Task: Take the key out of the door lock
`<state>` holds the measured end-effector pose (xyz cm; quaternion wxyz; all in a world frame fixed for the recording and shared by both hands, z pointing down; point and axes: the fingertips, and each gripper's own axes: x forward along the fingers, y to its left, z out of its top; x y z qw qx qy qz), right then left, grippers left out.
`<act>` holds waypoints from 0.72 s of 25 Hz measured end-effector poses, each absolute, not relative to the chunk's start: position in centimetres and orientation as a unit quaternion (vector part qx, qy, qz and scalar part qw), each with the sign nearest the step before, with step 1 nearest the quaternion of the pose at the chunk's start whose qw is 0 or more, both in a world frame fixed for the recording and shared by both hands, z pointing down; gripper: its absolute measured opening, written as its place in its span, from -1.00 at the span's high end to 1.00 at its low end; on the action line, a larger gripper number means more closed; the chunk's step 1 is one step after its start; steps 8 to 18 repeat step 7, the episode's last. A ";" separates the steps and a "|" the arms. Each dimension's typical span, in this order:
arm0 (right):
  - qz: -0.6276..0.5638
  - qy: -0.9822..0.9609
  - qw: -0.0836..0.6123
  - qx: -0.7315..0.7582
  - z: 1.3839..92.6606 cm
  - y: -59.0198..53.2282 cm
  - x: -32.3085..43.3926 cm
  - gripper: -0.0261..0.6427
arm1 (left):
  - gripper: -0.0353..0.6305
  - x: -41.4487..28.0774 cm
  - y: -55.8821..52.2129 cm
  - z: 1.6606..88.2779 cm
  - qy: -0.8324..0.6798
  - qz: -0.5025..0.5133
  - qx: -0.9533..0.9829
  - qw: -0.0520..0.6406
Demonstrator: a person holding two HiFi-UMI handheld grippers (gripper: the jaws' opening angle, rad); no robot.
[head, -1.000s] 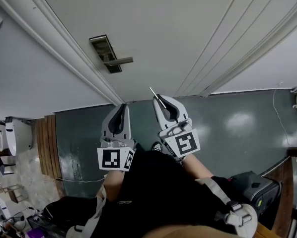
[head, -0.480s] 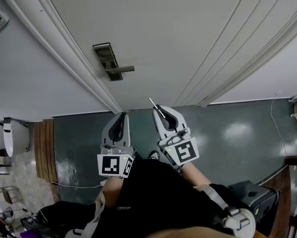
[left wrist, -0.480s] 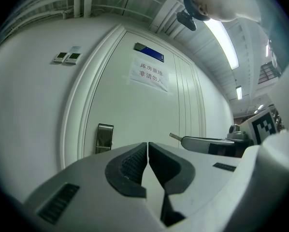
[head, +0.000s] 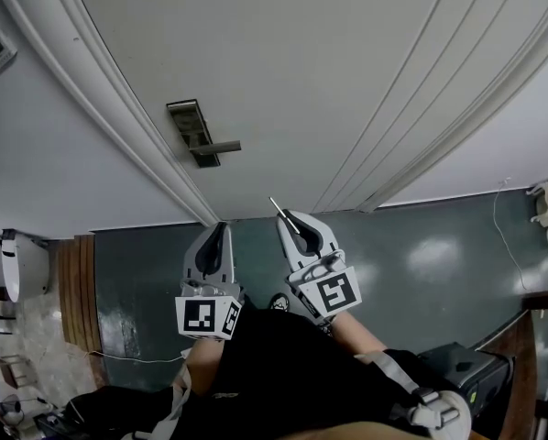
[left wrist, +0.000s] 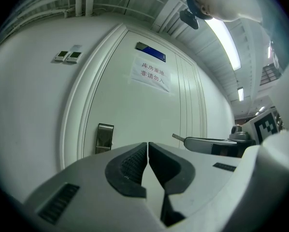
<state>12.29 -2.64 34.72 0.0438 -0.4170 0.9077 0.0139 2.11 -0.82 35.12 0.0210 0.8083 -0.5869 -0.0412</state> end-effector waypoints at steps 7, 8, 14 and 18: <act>0.013 0.906 0.032 -0.422 34.4 -2.9 12.4 0.83 | 0.81 1.5 -1.0 34.8 -0.596 -0.036 0.801 0.029; 0.013 0.906 0.032 -0.422 34.4 -2.9 12.4 0.83 | 0.81 1.5 -1.0 34.8 -0.596 -0.036 0.801 0.029; 0.013 0.906 0.032 -0.422 34.4 -2.9 12.4 0.83 | 0.81 1.5 -1.0 34.8 -0.596 -0.036 0.801 0.029; 0.013 0.906 0.032 -0.422 34.4 -2.9 12.4 0.83 | 0.81 1.5 -1.0 34.8 -0.596 -0.036 0.801 0.029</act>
